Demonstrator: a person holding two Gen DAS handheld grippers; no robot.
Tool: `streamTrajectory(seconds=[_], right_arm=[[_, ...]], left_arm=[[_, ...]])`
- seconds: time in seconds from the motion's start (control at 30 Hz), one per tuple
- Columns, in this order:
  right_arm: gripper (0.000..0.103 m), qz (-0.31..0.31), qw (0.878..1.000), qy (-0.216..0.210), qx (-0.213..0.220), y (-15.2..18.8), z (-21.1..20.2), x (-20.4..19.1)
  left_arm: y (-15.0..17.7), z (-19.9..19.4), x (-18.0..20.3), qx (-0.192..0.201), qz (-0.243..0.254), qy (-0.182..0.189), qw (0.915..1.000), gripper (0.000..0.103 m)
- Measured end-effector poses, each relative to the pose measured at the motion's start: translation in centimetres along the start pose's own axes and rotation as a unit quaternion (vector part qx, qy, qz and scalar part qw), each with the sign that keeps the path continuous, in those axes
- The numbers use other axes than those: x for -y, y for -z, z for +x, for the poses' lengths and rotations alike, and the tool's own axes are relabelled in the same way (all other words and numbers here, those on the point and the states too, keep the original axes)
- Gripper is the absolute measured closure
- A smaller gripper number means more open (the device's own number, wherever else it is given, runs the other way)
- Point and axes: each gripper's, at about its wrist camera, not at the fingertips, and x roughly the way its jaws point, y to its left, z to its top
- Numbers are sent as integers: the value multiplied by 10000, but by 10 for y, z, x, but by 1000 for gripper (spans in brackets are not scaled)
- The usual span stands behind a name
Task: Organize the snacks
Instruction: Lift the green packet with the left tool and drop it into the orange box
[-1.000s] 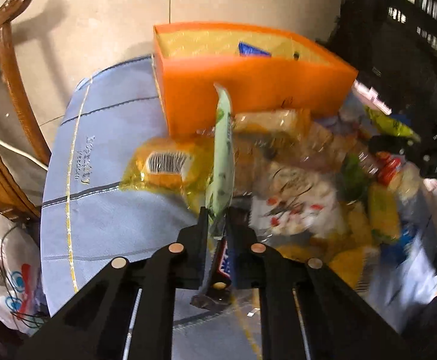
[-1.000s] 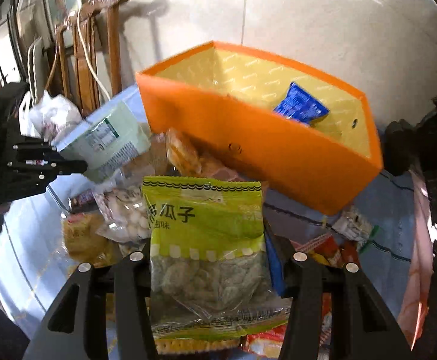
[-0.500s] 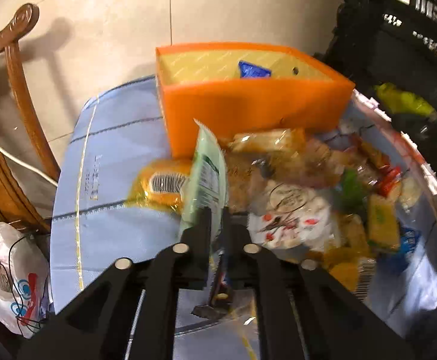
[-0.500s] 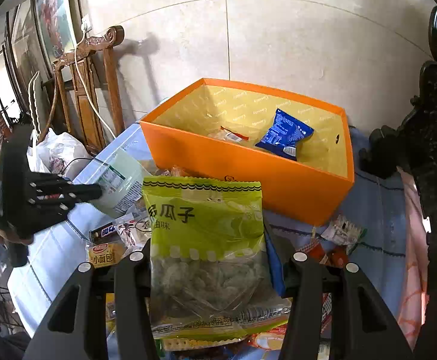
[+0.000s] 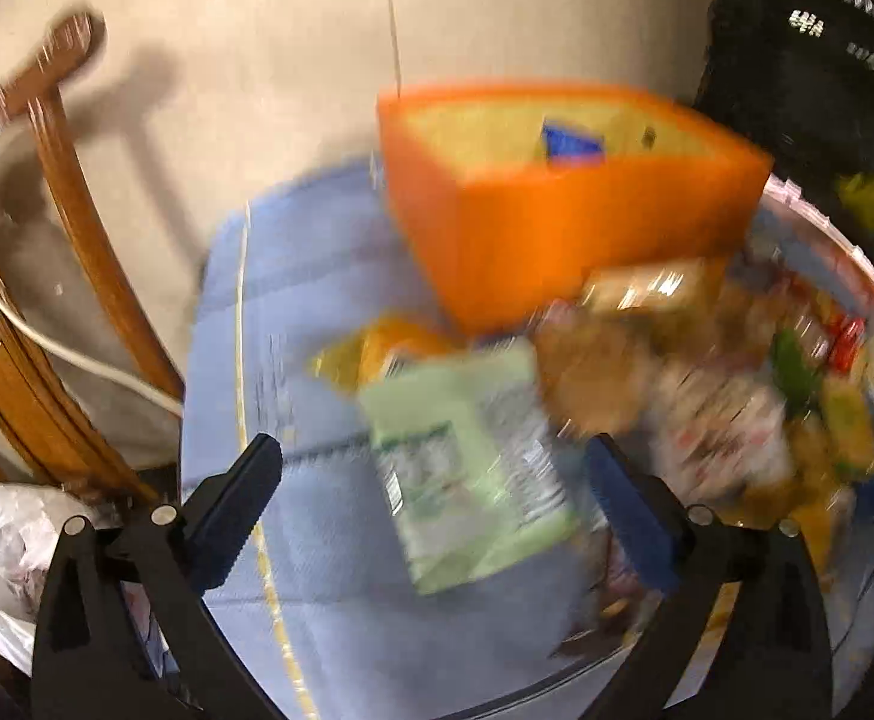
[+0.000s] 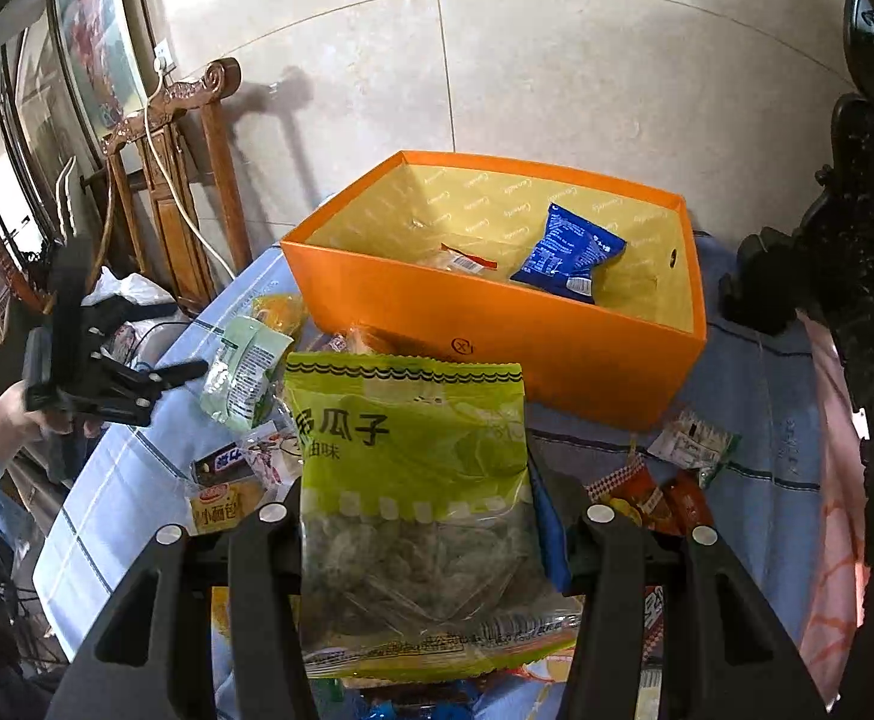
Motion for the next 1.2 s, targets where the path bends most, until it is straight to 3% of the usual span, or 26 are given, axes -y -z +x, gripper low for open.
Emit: streamTrajectory(seconds=[0.07,0.13,0.17,0.2,0.23,0.27,0.33,0.37,0.4,0.47,0.53,0.8,0.93,1.0,1.1,1.2], right_arm=[[50,-45,10000,3,-4,0,1,-2],[50,-51,10000,-21,-29,-1,3,-3],[50,-47,10000,-25,-15,-1,2,-4],[50,-40,10000,-13,2,-1,2,-5],[50,-42,10000,-11,9,-1,0,-6],[50,-57,10000,4,21,-1,-1,-7],[50,-90,9999,52,27,-1,-3,-8],[50,-84,9999,48,30,-1,-5,-8],[50,-50,10000,58,54,0,-7,-7],[50,32,10000,19,50,1,-9,-5],[50,57,10000,16,56,2,-11,-5],[50,-4,9995,-29,317,-10,-17,-6],[50,22,9958,167,896,-54,-23,6],[50,-158,9918,488,1175,-84,-20,14],[50,11,9920,350,1213,-121,-7,33],[50,59,9924,418,1154,-152,13,48]], left_arm=[[7,21,-7,-368,-130,512,9979,4],[15,41,-6,-493,-391,1041,9926,5],[19,53,-2,-652,-508,1227,9890,12],[20,55,4,-570,-549,1141,9903,17],[18,54,11,-411,-533,1101,9916,43],[16,52,13,-451,-622,1196,9899,54],[10,49,14,-692,-1183,1475,9795,61],[7,42,16,-664,-1242,1417,9798,66],[4,33,22,-575,-1136,1188,9847,69],[-3,13,36,-500,-853,611,9932,84],[-8,-6,41,-406,-920,406,9941,87],[-40,-62,51,216,-643,267,9973,88],[-95,-75,54,780,-640,185,9947,88],[-121,-71,51,877,-574,92,9945,88],[-158,-61,43,1048,-567,148,9928,88],[-188,-41,36,980,-560,44,9936,88]])
